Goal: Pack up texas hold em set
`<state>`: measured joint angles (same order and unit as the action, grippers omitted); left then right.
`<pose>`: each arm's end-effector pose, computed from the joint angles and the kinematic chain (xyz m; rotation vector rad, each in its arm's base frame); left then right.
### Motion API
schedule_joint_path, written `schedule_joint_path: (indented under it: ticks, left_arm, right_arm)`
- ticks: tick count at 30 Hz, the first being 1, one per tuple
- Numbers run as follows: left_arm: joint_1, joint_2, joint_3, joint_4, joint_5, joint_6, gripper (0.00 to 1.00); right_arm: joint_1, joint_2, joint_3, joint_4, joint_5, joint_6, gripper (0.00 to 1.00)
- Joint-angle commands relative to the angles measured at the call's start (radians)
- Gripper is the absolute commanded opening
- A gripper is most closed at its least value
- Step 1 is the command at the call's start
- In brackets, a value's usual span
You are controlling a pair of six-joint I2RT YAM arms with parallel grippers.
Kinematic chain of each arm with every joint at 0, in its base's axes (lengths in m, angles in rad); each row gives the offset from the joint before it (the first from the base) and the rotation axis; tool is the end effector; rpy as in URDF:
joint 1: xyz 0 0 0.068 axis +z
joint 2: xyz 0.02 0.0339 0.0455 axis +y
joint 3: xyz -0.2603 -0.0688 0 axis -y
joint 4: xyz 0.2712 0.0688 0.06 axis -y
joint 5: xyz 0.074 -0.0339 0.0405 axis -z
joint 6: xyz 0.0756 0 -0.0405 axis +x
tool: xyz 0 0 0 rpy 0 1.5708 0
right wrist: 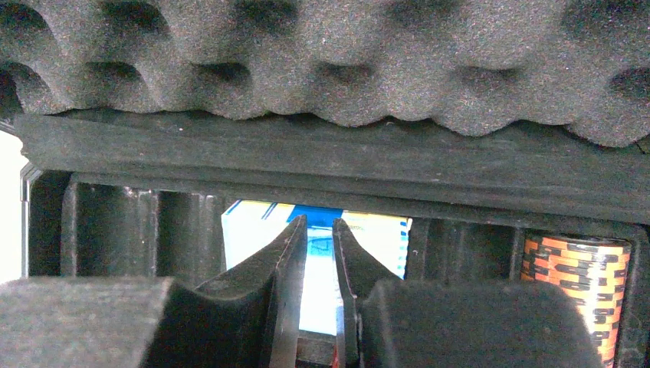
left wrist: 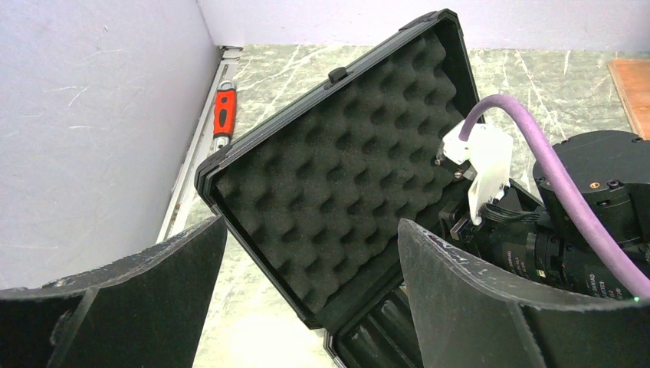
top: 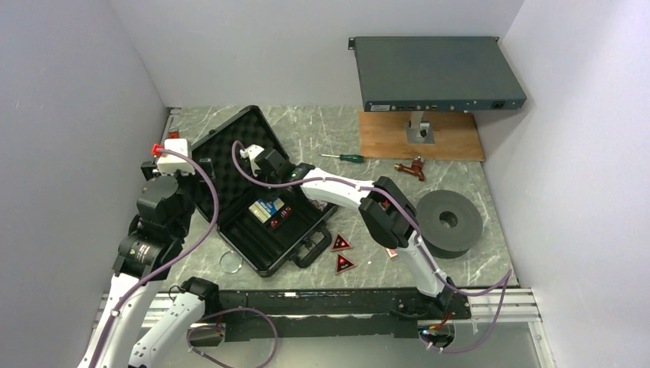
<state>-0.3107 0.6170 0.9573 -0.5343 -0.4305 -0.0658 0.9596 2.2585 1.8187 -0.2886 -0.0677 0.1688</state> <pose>0.1842 -0.0260 0.3837 -0.0970 1.7454 0.1046 0.3216 0.4678 0.1540 -0.9528 2.1888 0.6401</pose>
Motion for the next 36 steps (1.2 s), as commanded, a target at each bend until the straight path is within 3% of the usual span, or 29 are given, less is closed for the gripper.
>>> schedule_joint_path:
  ticks: [1,36]
  left_arm:
    - [0.005,-0.007,0.002,0.042,0.012,0.000,0.88]
    - [0.016,-0.015,0.004,0.039,0.012,0.000,0.88]
  right_arm:
    - [-0.002,0.006,0.027,-0.016,0.019,0.018,0.21]
    - [-0.002,-0.017,-0.106,0.005,-0.029,0.078,0.27]
